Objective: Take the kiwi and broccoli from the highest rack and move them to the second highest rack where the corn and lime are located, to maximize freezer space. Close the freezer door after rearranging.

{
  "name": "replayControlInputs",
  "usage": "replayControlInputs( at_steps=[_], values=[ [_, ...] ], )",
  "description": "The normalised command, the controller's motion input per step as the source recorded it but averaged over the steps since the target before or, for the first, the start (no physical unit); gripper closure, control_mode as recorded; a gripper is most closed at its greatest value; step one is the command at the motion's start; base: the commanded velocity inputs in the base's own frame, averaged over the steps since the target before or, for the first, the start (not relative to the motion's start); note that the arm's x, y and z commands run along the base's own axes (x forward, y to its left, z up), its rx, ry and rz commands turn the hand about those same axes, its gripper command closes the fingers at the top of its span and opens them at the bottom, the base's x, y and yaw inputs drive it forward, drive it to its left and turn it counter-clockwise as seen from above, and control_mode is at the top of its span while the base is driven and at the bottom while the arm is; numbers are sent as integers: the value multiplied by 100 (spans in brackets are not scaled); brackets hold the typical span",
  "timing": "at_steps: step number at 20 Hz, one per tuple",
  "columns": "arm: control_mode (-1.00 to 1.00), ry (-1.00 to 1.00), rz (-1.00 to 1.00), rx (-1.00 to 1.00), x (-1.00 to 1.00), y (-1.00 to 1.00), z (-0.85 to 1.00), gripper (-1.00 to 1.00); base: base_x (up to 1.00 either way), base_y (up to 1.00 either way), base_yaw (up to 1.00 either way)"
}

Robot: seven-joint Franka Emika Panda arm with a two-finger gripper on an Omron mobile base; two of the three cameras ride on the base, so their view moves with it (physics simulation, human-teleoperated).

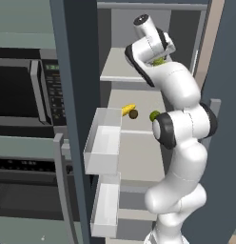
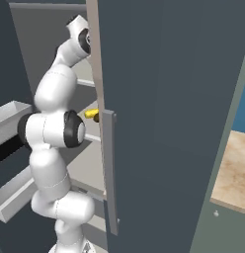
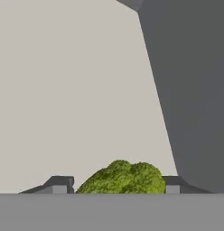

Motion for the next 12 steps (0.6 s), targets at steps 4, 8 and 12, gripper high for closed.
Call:
replayControlInputs(
  at_steps=[4,8,12],
  values=[
    [-100,-6,5,-7,-57,58,-33,100,0,0,0],
    [-100,-8,10,0,-100,27,-8,100,0,0,0],
    [-100,0,7,0,-100,25,-11,100,0,0,0]
  ],
)
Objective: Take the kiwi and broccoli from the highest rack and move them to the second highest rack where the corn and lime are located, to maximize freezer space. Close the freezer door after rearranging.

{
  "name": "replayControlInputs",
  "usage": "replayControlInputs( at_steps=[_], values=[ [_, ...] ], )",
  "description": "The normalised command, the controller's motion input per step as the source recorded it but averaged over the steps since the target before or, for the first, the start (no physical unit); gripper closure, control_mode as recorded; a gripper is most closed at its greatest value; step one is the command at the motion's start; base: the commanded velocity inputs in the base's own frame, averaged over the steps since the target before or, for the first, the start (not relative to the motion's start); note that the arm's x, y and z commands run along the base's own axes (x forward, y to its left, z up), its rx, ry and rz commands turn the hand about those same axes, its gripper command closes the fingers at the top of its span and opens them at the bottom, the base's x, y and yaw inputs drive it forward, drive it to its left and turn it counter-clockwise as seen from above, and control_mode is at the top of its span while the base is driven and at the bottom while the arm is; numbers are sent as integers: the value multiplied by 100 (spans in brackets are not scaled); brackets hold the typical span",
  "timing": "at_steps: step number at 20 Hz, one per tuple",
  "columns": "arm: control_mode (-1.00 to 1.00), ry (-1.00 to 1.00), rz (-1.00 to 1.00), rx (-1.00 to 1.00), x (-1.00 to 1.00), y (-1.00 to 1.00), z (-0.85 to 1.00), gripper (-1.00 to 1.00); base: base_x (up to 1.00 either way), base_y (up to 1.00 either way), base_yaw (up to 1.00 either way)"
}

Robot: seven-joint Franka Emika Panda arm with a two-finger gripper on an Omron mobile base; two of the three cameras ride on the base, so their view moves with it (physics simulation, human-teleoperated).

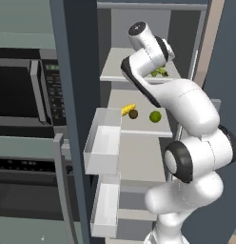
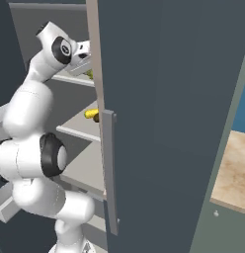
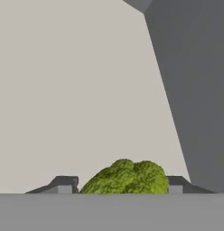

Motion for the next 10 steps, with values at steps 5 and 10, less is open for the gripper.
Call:
replayControlInputs(
  at_steps=[5,10],
  values=[
    [-100,0,14,0,-87,24,-47,100,0,0,0],
    [-100,3,22,0,-52,15,-63,100,0,0,0]
  ],
)
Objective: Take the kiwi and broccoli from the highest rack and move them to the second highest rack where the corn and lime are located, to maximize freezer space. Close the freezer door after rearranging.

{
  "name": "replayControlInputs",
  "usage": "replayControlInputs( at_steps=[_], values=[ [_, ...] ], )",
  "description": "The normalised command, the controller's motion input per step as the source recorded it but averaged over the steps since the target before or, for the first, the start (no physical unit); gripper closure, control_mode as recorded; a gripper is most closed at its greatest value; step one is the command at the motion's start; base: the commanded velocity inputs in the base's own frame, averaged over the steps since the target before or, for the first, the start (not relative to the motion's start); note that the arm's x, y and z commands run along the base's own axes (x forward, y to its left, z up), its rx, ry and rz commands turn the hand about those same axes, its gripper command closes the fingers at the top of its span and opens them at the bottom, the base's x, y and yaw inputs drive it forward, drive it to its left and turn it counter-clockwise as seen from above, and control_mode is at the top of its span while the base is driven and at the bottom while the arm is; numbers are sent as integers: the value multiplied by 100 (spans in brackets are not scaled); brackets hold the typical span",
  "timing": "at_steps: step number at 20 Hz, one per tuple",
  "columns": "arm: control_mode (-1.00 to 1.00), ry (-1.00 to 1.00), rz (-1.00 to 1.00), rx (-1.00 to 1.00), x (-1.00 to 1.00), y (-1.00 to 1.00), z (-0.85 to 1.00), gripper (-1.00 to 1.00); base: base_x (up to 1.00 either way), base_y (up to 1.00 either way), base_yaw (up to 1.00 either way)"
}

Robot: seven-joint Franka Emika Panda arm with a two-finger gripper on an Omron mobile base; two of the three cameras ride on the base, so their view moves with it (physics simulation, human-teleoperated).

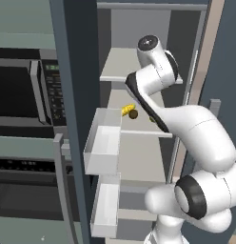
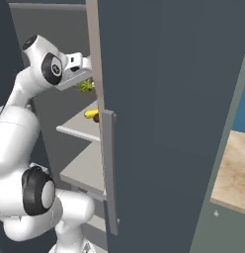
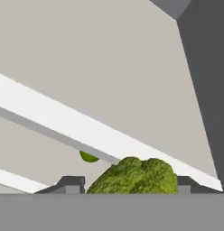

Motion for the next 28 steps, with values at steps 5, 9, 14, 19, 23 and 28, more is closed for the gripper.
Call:
replayControlInputs(
  at_steps=[5,9,14,19,23,28],
  values=[
    [-100,15,20,-12,-25,23,-89,100,0,0,0],
    [-100,25,6,-21,25,18,-95,100,0,0,0],
    [-100,23,9,-1,92,1,-70,100,0,0,0],
    [-100,9,9,0,94,0,-58,100,0,0,0],
    [-100,0,6,0,84,0,-58,100,0,0,0],
    [-100,0,7,0,55,0,-64,100,0,0,0]
  ],
)
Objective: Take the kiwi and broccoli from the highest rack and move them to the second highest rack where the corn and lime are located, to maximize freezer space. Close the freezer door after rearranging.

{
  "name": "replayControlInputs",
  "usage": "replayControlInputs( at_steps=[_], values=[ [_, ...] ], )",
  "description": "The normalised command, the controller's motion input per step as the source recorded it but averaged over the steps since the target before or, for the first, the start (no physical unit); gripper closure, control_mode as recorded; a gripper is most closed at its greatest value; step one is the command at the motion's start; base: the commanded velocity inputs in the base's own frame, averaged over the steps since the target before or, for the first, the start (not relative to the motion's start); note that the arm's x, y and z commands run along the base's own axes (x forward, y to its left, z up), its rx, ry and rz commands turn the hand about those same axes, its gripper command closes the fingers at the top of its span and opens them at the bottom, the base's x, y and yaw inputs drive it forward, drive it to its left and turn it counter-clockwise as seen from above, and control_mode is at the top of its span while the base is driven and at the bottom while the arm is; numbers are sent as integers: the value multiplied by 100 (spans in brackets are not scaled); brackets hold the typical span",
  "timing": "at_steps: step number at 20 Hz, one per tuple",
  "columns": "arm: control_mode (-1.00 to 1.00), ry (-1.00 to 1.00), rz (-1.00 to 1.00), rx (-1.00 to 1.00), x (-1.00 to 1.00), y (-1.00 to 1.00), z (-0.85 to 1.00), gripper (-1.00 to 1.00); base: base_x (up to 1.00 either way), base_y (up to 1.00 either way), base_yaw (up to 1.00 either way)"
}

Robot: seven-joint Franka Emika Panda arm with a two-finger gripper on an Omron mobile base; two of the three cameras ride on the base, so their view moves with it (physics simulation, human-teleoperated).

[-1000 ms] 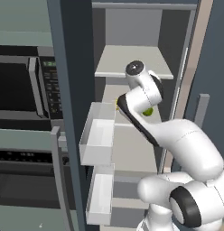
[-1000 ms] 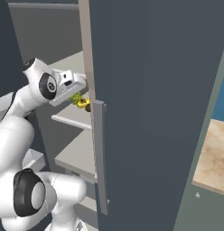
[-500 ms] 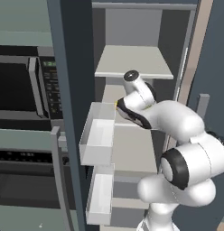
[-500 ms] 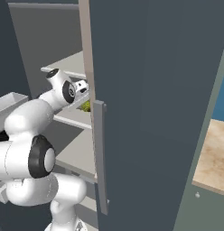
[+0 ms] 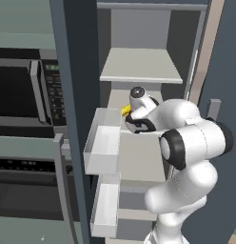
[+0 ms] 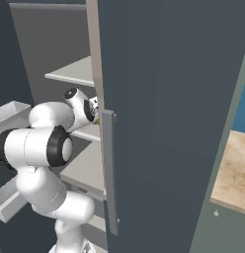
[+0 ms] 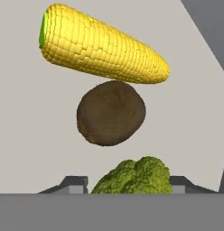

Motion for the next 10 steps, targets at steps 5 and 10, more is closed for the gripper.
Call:
replayControlInputs(
  at_steps=[5,10],
  values=[
    [-100,0,0,0,56,0,-49,100,0,0,0],
    [-100,0,3,0,27,-1,-52,-100,0,0,0]
  ],
)
